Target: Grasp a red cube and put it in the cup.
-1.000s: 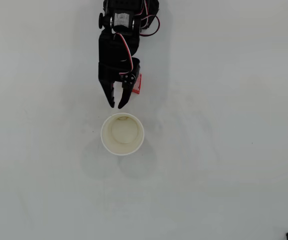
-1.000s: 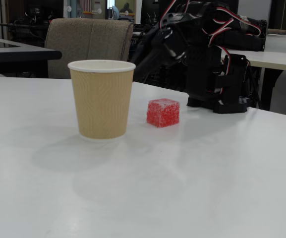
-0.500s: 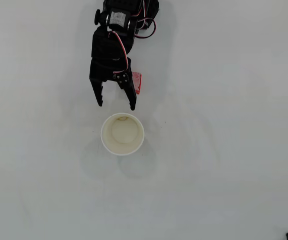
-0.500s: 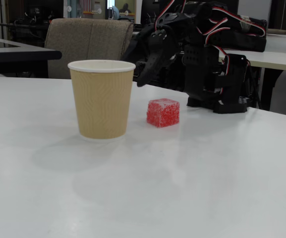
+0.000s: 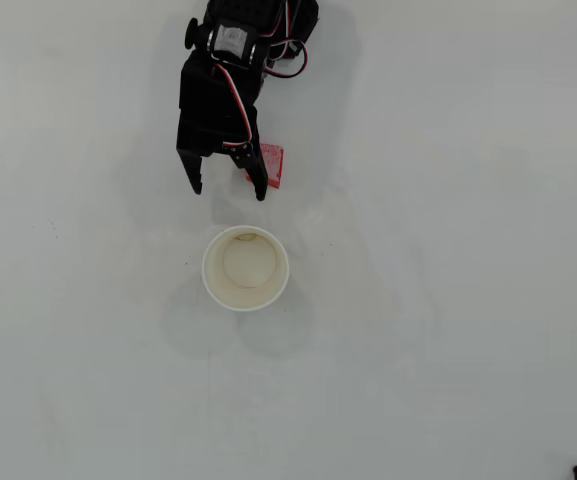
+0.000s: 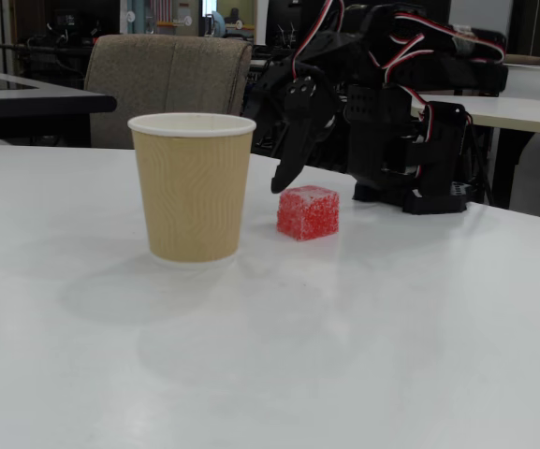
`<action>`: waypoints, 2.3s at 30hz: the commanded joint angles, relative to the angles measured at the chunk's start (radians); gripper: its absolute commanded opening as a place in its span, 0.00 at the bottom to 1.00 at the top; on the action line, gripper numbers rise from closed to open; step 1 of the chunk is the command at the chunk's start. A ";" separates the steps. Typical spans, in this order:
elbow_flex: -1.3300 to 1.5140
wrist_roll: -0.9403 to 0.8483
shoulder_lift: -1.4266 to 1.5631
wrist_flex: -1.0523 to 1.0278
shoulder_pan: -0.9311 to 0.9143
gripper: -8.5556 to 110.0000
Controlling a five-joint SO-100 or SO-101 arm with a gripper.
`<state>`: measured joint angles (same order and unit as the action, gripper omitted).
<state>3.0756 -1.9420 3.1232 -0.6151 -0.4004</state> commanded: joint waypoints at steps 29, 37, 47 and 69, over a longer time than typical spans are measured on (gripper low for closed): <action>-0.037 -0.003 0.005 -0.296 -0.081 0.34; -0.041 0.002 0.069 -0.350 -0.097 0.34; -0.127 -0.005 0.048 -0.390 -0.143 0.34; -0.152 0.021 -0.138 -0.207 -0.051 0.34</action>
<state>2.9437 -1.9436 3.0250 -0.8958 -0.4755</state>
